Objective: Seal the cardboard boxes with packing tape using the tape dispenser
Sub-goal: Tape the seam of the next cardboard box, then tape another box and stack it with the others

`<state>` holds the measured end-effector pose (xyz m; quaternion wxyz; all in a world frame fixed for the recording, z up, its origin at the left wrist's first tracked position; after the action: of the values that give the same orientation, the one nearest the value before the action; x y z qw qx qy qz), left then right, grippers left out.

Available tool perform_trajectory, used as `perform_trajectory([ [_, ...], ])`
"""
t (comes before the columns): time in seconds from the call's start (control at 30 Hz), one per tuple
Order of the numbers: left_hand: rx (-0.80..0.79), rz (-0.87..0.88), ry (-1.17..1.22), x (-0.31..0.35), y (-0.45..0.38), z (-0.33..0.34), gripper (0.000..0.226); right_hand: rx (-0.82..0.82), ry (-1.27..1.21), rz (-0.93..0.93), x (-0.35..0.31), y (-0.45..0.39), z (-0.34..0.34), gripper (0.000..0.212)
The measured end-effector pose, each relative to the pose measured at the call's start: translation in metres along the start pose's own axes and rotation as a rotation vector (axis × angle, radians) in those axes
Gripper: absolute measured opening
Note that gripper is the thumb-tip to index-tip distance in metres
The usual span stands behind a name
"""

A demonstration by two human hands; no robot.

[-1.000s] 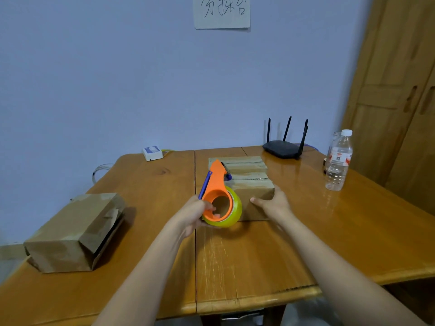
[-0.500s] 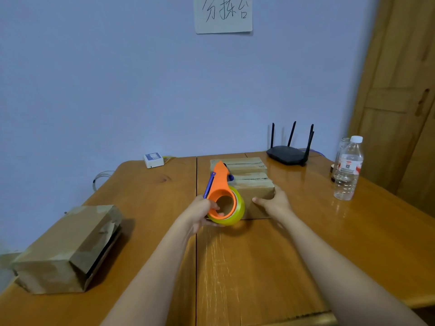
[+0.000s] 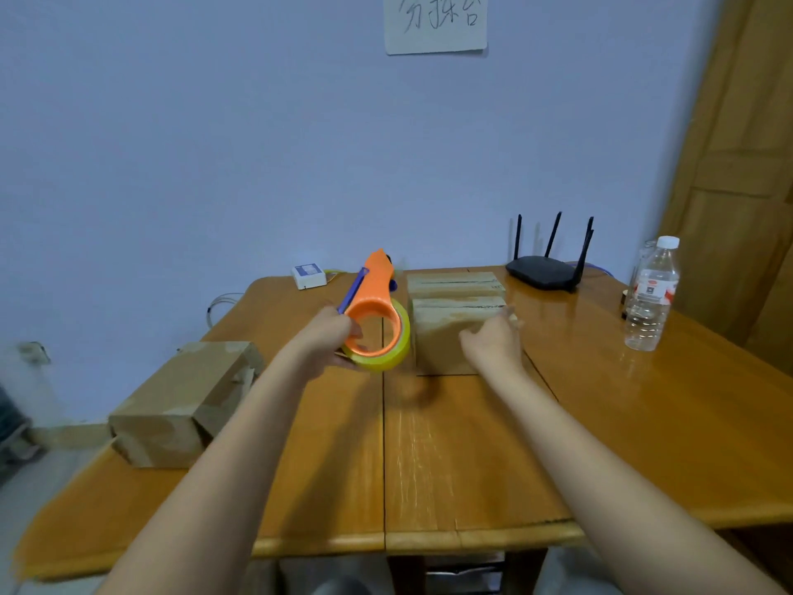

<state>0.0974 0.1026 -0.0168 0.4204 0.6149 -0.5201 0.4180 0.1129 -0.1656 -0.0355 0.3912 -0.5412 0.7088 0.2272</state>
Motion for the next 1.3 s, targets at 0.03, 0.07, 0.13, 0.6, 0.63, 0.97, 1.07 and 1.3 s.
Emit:
perform_trajectory([
  [0.03,0.037,0.008,-0.018,0.005,0.008,-0.020,0.022,-0.035,-0.021,-0.030,-0.015,0.012,0.009,0.094],
  [0.07,0.070,0.018,-0.027,0.010,0.017,-0.040,0.024,-0.083,-0.044,-0.048,-0.030,0.026,0.019,0.090],
  [0.13,0.129,0.027,-0.020,0.012,0.035,-0.085,0.028,-0.192,-0.064,-0.069,-0.058,0.053,0.042,0.074],
  [0.6,0.419,-0.262,0.071,-0.115,0.121,-0.285,0.038,-0.761,-0.399,0.126,-0.132,0.197,0.247,0.059],
  [0.63,0.411,-0.271,0.097,-0.122,0.123,-0.284,0.034,-0.771,-0.404,0.150,-0.133,0.200,0.252,0.061],
  [0.97,0.123,-0.263,0.089,-0.114,0.116,-0.215,0.024,-0.729,-0.635,0.297,-0.116,0.194,0.249,0.069],
  [1.07,0.031,-0.190,0.060,-0.089,0.116,-0.182,0.028,-0.663,-0.725,0.351,-0.095,0.164,0.216,0.063],
  [1.3,-0.297,-0.021,0.087,-0.021,0.134,-0.069,0.032,-0.598,-0.707,0.333,-0.034,0.111,0.117,0.091],
])
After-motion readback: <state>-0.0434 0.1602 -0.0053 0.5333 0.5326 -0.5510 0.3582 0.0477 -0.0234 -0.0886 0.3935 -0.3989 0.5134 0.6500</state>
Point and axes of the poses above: each hand's wrist, its own y-axis away from the middle knuckle, its own z-axis out of the palm, x = y × z, the point moved 10 cm from there along -y, towards the middle knuckle, and after that the axes turned 1 degree about z, right-handed, at the moved point
